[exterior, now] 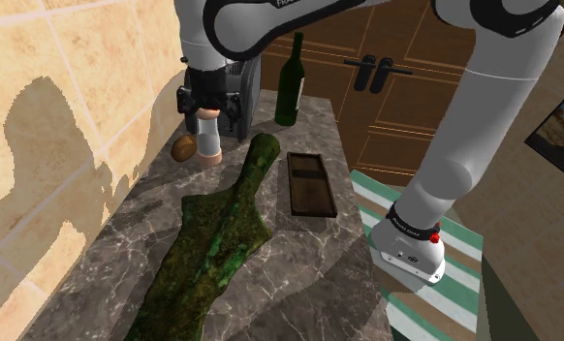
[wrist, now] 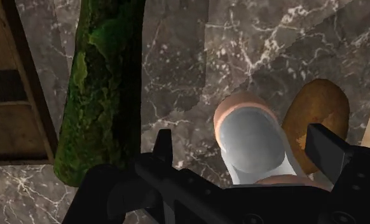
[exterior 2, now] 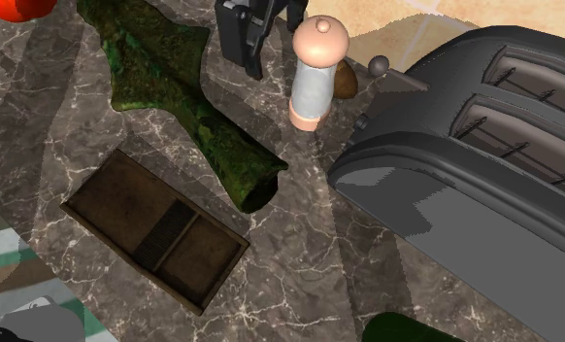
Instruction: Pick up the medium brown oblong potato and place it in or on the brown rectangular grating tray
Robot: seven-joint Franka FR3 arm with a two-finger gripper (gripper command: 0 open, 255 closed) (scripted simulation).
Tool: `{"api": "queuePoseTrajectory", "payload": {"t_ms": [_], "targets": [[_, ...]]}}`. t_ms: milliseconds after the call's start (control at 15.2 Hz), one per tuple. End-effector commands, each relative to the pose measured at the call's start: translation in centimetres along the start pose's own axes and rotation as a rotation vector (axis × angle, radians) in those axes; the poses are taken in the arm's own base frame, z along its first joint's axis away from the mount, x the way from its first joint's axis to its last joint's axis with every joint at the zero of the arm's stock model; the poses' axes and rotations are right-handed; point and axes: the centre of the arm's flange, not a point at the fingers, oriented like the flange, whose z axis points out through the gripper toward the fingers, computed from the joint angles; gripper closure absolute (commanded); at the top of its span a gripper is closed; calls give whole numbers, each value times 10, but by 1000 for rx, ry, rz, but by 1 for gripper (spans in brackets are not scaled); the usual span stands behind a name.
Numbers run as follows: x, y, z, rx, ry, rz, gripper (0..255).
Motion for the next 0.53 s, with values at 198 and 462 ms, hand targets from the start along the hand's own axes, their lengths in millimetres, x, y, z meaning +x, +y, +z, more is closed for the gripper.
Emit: {"api": "queuePoseTrajectory", "payload": {"t_ms": [198,462], "targets": [[7,-65,34,-43,3,126,0],[19,-113,64,-77,4,222,0]]}}
